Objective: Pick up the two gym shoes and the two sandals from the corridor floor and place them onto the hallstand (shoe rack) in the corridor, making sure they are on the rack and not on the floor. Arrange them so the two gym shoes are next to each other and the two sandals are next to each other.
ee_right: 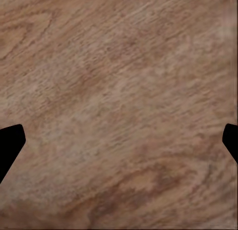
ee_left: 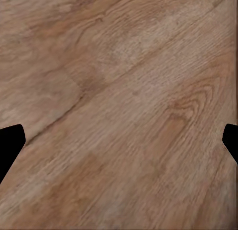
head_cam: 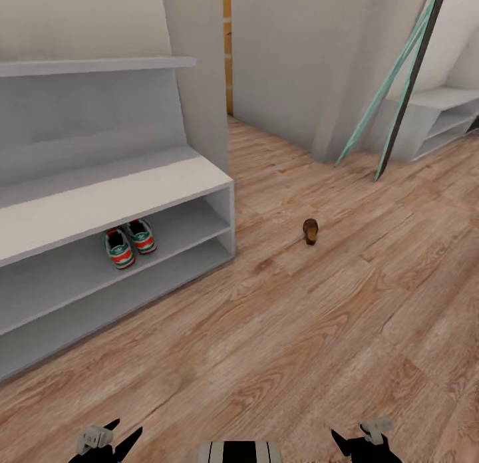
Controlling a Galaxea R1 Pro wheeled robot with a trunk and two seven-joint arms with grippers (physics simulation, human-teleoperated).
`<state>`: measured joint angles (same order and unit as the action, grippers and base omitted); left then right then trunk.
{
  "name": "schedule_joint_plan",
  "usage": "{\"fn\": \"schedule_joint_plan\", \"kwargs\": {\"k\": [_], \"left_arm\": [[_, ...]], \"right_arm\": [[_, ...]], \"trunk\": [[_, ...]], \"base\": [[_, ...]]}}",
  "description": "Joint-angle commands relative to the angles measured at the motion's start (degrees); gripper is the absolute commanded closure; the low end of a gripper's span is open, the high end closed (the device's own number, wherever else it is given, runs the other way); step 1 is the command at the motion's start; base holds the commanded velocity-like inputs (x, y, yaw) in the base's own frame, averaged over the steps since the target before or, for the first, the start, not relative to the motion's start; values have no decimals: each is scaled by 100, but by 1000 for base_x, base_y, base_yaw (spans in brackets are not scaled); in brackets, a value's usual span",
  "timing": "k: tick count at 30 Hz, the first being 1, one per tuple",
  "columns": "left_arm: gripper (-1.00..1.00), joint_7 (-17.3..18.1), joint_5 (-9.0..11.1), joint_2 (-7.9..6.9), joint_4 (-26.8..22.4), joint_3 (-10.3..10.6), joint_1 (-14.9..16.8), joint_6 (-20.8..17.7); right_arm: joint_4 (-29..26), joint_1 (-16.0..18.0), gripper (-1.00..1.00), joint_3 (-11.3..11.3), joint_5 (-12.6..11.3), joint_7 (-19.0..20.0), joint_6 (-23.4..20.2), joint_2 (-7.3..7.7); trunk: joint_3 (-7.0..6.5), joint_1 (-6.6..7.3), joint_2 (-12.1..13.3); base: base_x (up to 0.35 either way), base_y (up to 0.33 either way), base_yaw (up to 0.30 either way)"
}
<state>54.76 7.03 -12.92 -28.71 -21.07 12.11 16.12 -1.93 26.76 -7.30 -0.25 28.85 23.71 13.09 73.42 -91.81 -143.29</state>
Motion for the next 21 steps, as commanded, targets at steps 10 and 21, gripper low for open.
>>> {"fn": "schedule_joint_plan", "kwargs": {"k": [10,21], "left_arm": [[-100,24,8,0,6,-11,2,23],[-100,25,8,7,6,-11,2,24]], "right_arm": [[8,5,-100,-43,-2,42,2,-1],[8,5,-100,-40,-2,42,2,-8]], "trunk": [[4,1,-2],[4,1,-2]], "base": [[0,0,-300],[0,0,-300]]}}
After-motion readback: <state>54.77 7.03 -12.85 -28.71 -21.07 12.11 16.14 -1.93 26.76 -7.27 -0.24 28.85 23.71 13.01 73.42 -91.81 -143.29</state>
